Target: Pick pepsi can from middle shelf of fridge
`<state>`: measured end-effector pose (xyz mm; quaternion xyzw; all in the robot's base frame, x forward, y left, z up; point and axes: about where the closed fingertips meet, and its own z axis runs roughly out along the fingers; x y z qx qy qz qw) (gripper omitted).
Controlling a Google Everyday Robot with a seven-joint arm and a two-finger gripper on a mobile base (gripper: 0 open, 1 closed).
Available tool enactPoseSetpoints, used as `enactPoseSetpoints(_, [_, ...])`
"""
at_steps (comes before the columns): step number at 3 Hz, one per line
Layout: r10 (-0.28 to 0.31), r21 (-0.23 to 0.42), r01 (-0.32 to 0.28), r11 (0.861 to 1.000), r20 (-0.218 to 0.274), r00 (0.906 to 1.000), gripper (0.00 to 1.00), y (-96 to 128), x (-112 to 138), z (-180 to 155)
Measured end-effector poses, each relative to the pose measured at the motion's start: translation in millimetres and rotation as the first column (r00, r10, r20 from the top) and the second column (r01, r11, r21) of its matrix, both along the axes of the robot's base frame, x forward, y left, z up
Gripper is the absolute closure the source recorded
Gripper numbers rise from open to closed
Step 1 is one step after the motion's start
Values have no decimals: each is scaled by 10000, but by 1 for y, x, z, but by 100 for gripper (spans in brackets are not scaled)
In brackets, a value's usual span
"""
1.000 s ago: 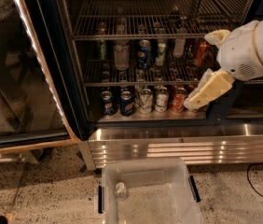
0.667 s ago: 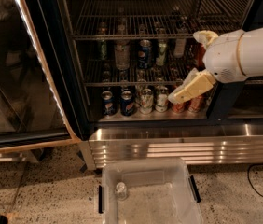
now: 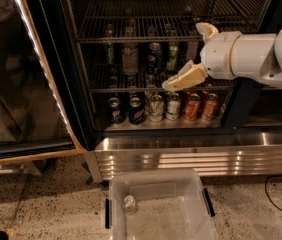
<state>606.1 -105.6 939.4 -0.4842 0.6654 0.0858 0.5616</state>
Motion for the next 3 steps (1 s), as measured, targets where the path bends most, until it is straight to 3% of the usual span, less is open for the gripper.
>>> enactPoseSetpoints(1, [-367,436,393,9983,-596,9975,0,7,7,-31])
enactPoseSetpoints(2, [-1100,883,1249,9882,-1573,9814,0,13,16,-77])
enactPoseSetpoints(3, [-1651,1035,1929,9757,-2310,9589,0,18,24,-122])
